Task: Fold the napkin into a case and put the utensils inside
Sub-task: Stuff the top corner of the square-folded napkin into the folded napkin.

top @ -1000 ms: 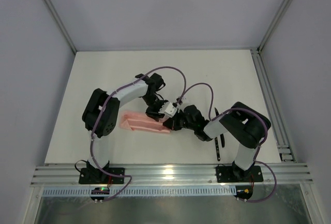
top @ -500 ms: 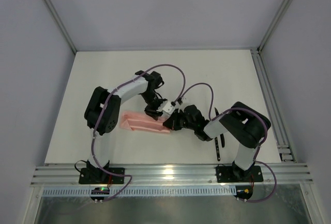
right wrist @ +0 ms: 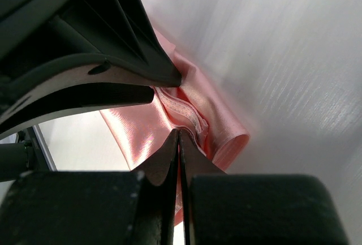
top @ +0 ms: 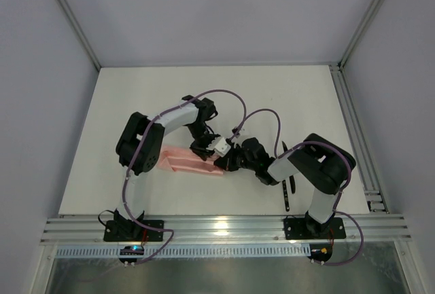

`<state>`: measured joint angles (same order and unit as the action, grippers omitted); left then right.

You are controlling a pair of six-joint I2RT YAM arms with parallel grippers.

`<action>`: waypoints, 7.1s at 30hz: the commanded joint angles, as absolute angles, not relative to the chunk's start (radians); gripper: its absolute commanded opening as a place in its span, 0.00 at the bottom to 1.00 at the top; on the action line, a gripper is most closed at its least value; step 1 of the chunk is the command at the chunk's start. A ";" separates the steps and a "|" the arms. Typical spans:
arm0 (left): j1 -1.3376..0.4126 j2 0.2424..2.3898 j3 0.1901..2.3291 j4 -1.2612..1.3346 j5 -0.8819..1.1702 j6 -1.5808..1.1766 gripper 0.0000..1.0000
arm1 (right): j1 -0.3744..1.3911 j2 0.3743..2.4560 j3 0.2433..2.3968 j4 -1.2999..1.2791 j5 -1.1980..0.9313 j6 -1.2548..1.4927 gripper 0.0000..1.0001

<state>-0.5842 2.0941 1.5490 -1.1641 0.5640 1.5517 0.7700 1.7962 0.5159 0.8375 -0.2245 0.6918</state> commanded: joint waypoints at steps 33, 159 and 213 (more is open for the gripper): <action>-0.566 1.968 1.566 -1.311 0.695 1.569 0.00 | 0.765 1.747 0.617 0.736 -0.259 0.673 0.07; -0.457 1.960 1.497 -1.337 0.758 1.611 0.00 | 0.808 1.810 0.606 0.799 -0.264 0.623 0.05; -0.439 2.033 1.568 -1.364 0.744 1.539 0.00 | 1.146 1.713 0.577 0.864 0.341 0.071 0.54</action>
<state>-0.4427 2.0338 1.5406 -1.3186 0.7189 1.5230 1.1725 1.7046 0.5472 0.7597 0.3340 0.0689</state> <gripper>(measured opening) 0.007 0.531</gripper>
